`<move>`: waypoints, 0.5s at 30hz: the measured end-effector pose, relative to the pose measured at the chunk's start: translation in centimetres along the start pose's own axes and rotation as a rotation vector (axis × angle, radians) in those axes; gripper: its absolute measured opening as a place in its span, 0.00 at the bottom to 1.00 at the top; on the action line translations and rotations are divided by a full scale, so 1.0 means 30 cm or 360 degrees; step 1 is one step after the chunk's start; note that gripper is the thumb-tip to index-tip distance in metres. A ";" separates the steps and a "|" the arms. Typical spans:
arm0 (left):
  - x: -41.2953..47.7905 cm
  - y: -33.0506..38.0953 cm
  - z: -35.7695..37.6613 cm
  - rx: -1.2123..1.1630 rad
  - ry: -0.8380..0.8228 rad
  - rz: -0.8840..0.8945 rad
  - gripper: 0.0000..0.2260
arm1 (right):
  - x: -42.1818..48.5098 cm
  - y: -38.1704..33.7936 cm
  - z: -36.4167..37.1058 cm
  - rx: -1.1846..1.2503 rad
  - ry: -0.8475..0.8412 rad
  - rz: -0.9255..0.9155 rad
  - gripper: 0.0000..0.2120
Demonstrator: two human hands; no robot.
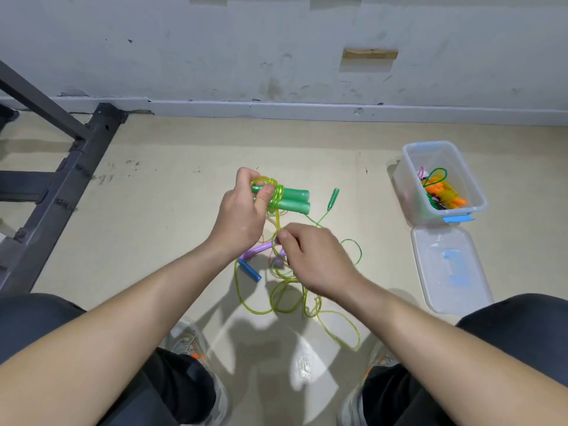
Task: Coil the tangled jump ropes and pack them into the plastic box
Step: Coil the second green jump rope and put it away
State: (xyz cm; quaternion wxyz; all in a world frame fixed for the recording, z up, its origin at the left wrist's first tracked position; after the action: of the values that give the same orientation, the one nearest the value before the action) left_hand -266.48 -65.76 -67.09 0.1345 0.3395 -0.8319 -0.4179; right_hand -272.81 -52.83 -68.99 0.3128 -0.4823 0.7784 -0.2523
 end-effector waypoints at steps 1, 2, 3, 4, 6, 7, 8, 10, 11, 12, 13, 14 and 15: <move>0.004 -0.006 0.001 0.0061 -0.0015 0.0008 0.08 | -0.002 -0.028 -0.036 -0.0148 0.0034 -0.0077 0.13; 0.007 -0.003 0.011 0.0121 -0.0057 0.0024 0.07 | -0.002 -0.046 -0.073 -0.0240 0.0071 -0.0150 0.11; 0.007 -0.001 0.028 0.0177 -0.0121 0.0039 0.07 | -0.001 -0.060 -0.110 -0.0316 0.0108 -0.0221 0.10; 0.003 0.002 0.049 0.0215 -0.0198 0.0054 0.07 | 0.001 -0.069 -0.141 -0.0402 0.0141 -0.0294 0.09; -0.008 0.004 0.092 0.0201 -0.0357 0.0078 0.07 | 0.009 -0.058 -0.189 -0.0423 0.0177 -0.0405 0.08; -0.014 0.006 0.109 0.0134 -0.0433 0.0091 0.07 | 0.017 -0.036 -0.212 -0.0312 0.0175 -0.0413 0.07; -0.018 0.009 0.119 0.0025 -0.0503 0.0103 0.07 | 0.028 -0.004 -0.232 -0.0141 0.0161 -0.0392 0.05; -0.020 0.022 0.128 -0.0258 -0.0640 0.0118 0.07 | 0.046 0.053 -0.260 0.0330 0.0080 -0.0355 0.06; -0.023 0.032 0.134 -0.0406 -0.0727 0.0112 0.07 | 0.054 0.079 -0.257 0.0601 0.0001 -0.0349 0.06; -0.029 0.045 0.143 -0.0548 -0.0823 0.0095 0.07 | 0.057 0.094 -0.247 0.0836 -0.0086 -0.0353 0.06; -0.039 0.062 0.153 -0.0689 -0.0914 0.0074 0.06 | 0.059 0.104 -0.233 0.1044 -0.0174 -0.0347 0.06; -0.046 0.078 0.162 -0.0835 -0.0988 0.0049 0.07 | 0.061 0.110 -0.214 0.1244 -0.0256 -0.0330 0.05; -0.053 0.098 0.168 -0.0991 -0.1048 0.0028 0.08 | 0.063 0.113 -0.193 0.1447 -0.0323 -0.0304 0.04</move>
State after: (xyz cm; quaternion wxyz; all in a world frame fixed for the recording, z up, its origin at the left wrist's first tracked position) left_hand -269.18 -60.41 -67.78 -0.0379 0.1247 -0.6680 -0.7327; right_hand -279.69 -52.63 -67.86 0.5419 -0.3881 0.5068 -0.5466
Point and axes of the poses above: each hand's wrist, its own x-axis towards the middle knuckle, its own z-axis out of the palm, y = z × x, the point moved 9 cm from there along x, towards the middle knuckle, and after that the axes turned 10 degrees about -y, right-handed, at the moved point
